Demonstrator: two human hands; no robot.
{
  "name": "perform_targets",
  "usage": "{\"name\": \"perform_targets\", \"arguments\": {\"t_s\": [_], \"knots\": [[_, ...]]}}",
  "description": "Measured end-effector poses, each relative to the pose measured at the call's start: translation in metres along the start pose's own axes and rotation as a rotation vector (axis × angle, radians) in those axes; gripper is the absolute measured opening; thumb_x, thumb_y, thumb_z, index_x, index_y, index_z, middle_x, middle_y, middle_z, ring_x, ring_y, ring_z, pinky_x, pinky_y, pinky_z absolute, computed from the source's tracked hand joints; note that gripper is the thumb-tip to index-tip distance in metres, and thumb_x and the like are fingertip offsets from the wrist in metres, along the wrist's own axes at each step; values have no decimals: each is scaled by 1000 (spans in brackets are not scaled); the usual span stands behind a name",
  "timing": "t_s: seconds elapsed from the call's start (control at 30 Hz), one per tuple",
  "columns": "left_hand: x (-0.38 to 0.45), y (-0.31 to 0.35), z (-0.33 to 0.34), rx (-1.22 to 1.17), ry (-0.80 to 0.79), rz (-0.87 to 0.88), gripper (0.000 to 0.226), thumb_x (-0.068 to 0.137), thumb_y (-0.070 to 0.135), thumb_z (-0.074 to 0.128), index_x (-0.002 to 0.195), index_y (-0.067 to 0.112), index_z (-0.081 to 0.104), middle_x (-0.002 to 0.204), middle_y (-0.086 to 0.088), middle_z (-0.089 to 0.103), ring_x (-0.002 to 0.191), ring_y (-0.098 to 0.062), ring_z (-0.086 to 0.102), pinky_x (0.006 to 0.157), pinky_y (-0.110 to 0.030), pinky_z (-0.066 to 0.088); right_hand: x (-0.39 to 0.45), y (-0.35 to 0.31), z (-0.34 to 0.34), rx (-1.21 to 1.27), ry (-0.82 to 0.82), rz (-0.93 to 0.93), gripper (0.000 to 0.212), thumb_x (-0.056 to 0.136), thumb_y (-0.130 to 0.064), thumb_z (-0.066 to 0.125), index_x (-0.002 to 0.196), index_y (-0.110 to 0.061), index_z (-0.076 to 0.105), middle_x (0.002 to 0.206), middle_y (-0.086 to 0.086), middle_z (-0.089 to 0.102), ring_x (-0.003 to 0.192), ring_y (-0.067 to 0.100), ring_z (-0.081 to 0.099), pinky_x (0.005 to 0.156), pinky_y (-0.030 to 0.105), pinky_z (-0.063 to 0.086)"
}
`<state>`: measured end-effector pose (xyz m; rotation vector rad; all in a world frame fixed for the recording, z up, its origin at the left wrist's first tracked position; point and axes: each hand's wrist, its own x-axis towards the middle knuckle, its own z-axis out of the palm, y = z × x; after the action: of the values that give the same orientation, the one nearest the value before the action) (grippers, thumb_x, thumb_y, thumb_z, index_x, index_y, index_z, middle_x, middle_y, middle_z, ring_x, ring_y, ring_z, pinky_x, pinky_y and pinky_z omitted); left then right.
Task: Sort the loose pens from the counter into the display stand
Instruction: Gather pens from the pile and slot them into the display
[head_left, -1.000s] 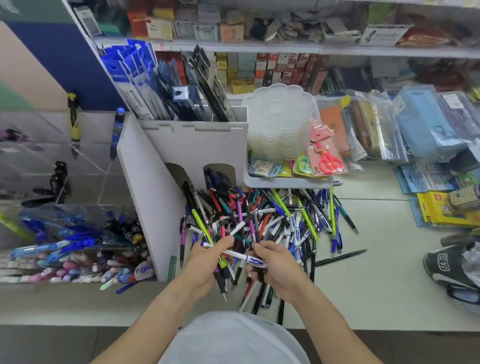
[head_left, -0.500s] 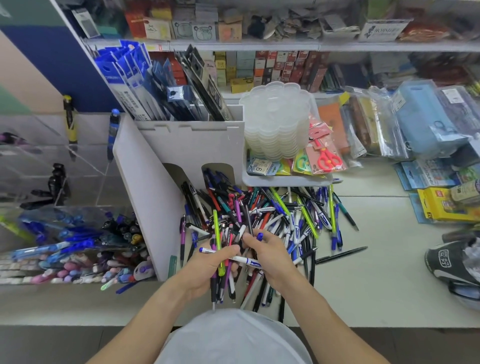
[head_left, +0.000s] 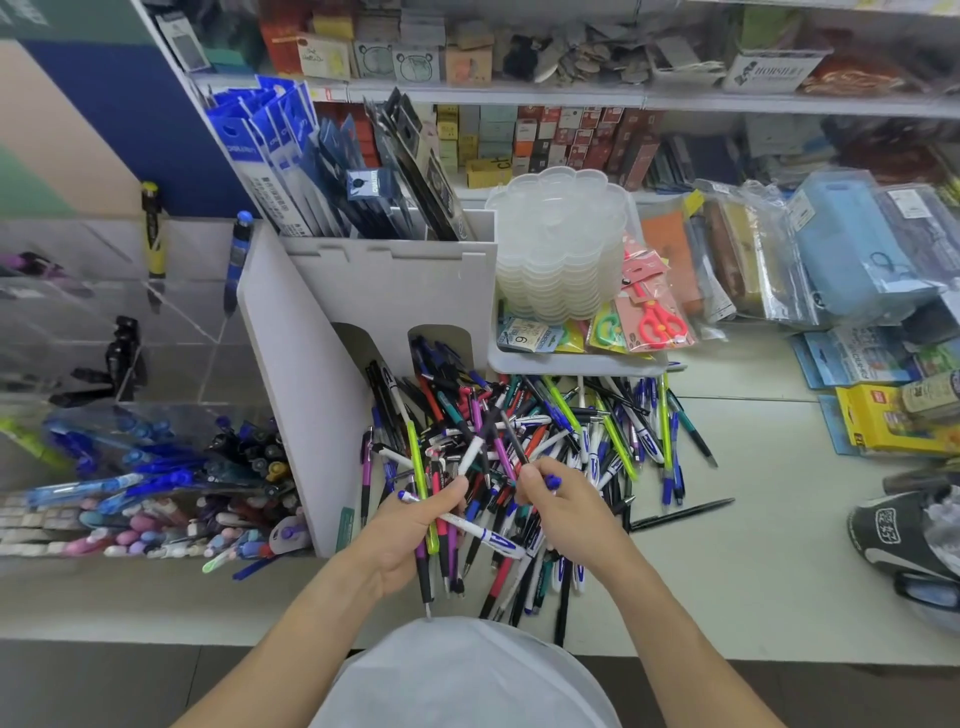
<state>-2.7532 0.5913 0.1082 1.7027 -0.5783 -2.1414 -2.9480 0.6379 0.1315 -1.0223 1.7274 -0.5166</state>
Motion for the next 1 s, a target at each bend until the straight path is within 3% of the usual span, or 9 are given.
{"name": "perform_targets", "arguments": {"t_s": [0.1,0.17,0.27,0.33,0.57,0.67,0.73,0.8,1.0], "knots": [[-1,0,4,-2,-41,36,45,62,37,86,87,1,75,82,-14,70,78,-25,65,94,-46,53,-2,-2,6,119,25,-91,32,108,-39,42,96,-15,58,72,-7,63,67,14,52,70,33,46],[0,0,6,-55,-51,38,38,65,33,85,86,3,74,81,-13,70,72,-24,68,82,-42,57,-2,-1,12,167,-6,-109,30,107,-40,44,92,-16,53,67,-4,52,62,14,45,66,34,42],[3,-2,8,-53,-4,50,41,64,32,87,91,5,73,78,-11,69,68,-22,68,96,-44,52,0,3,20,224,-36,-76,30,104,-47,47,84,-24,48,67,-7,41,60,14,38,65,38,37],[3,-3,11,-44,12,58,50,65,31,86,102,1,71,76,-10,69,65,-20,67,87,-40,55,2,4,23,318,-55,-30,31,106,-41,46,91,-15,54,63,-7,46,58,15,42,63,40,38],[2,-14,22,129,-36,115,26,81,41,76,82,15,79,79,-4,73,73,-19,65,82,-35,54,0,10,25,202,-49,41,36,109,-41,40,95,-20,66,95,24,66,88,39,60,74,34,44],[7,-13,21,159,-16,129,51,69,61,77,73,11,69,70,-7,65,62,-21,60,73,-37,52,-2,13,21,313,-95,111,34,109,-40,40,107,-13,61,82,4,60,66,18,58,58,15,42],[12,-8,20,200,-29,139,60,63,68,78,64,10,65,66,-8,64,65,-22,61,82,-40,52,-1,14,21,427,-117,130,34,108,-38,43,108,-8,60,73,-2,50,60,10,45,53,15,38],[17,-5,22,210,-49,129,59,58,64,87,72,8,71,73,-5,72,76,-21,67,91,-40,51,1,16,20,493,-143,111,34,108,-37,44,102,-11,64,68,-3,53,59,12,44,51,21,35],[20,-12,28,146,-111,121,41,74,37,81,95,2,75,86,-14,76,73,-25,72,74,-34,57,-1,23,19,363,-294,42,29,105,-31,54,83,-13,60,63,1,44,55,16,29,58,32,25]]}}
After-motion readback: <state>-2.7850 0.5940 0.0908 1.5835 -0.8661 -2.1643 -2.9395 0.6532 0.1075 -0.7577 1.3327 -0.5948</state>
